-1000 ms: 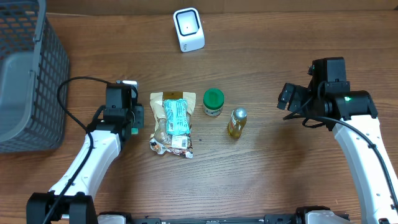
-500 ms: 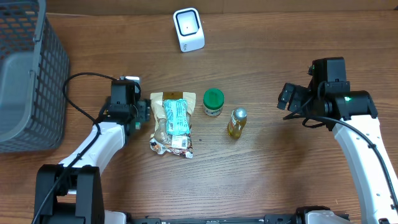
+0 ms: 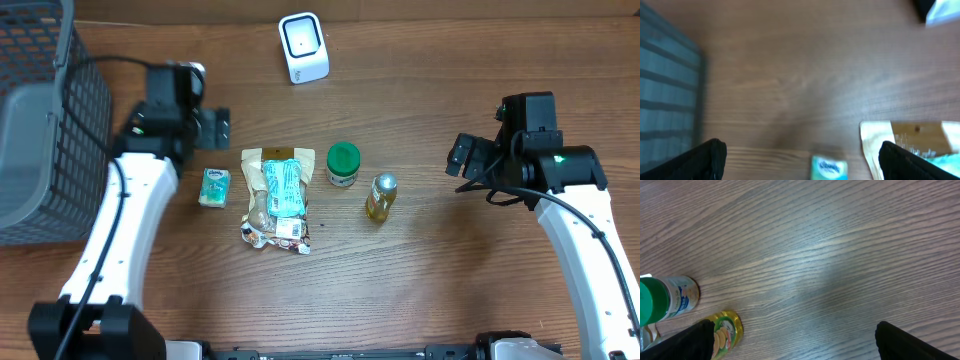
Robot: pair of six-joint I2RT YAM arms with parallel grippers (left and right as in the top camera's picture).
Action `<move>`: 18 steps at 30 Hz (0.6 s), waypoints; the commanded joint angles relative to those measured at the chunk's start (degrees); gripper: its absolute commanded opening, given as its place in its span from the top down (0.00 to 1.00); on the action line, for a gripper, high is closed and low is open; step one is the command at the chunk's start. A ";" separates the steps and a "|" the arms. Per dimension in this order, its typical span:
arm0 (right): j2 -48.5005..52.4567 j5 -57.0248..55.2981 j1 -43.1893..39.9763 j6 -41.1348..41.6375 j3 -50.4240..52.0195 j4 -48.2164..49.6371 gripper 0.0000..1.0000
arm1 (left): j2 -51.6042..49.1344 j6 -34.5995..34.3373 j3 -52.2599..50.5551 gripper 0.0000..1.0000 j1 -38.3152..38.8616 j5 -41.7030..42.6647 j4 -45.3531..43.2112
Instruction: Scan the item barcode
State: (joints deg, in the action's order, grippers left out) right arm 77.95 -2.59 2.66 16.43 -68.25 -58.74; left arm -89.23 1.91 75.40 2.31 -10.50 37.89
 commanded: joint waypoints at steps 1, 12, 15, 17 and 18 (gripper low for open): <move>-0.35 -0.52 -0.11 -0.33 -1.20 0.11 0.00 | 1.51 0.09 6.14 0.01 -2.73 0.04 4.09; -0.35 -0.52 -0.11 -0.33 -1.20 0.11 0.00 | 1.40 -2.12 8.70 0.00 -11.54 0.02 7.15; -0.35 -0.52 -0.11 -0.33 -1.20 0.11 0.00 | 1.40 -2.12 8.70 0.01 -11.56 0.02 7.15; -0.35 -0.52 -0.11 -0.33 -1.20 0.11 0.00 | 1.40 -2.12 8.70 0.00 -11.56 0.02 7.15; -0.35 -0.52 -0.11 -0.33 -1.20 0.11 0.00 | 1.40 -2.12 8.70 0.01 -11.56 0.02 7.15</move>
